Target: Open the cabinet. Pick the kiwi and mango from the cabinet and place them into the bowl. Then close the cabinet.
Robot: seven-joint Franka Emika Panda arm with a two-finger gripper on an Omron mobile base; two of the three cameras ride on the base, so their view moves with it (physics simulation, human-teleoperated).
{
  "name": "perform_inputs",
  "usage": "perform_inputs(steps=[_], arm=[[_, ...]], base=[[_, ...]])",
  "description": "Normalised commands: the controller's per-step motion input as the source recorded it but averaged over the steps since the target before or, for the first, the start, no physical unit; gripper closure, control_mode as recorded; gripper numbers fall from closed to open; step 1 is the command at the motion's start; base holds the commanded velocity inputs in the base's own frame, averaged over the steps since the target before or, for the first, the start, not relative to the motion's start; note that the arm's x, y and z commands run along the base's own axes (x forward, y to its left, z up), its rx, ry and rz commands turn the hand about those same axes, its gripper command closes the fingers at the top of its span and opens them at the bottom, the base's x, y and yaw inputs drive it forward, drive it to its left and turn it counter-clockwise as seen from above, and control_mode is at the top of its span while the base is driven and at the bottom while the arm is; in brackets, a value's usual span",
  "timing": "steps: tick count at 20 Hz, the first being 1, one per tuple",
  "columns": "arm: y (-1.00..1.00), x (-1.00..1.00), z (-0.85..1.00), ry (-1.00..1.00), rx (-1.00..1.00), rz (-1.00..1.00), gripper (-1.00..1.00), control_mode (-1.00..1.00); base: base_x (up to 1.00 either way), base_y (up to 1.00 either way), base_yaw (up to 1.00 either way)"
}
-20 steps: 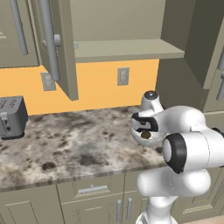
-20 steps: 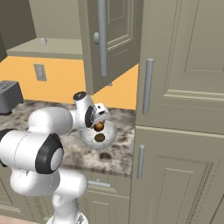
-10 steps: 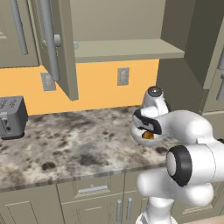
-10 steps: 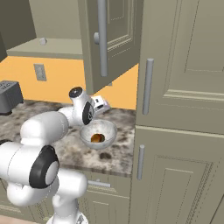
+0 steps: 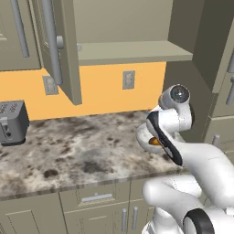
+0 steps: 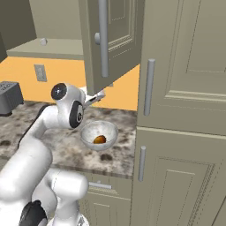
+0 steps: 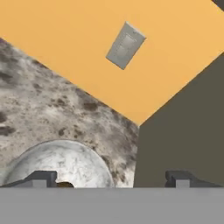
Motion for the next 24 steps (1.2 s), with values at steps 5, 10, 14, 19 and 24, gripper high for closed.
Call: perform_inputs(steps=[5, 10, 14, 19, 24], arm=[[-0.01, -1.0, 1.0, -0.42, 0.0, 0.0, -1.0, -1.0], [-0.03, -1.0, 1.0, -0.32, 0.0, 0.0, -1.0, -1.0], [0.0, -0.98, 1.0, -0.13, 0.0, -0.03, -1.0, -1.0], [0.5, -0.93, 1.0, -0.06, -0.09, -0.05, -1.0, -1.0], [0.82, -0.79, 1.0, -0.04, -0.13, -0.05, -1.0, -1.0]], base=[[0.0, 0.0, 0.0], [0.0, 0.0, 0.0], [0.0, 0.0, 0.0], [0.0, 0.0, 0.0], [0.0, 0.0, 0.0]])
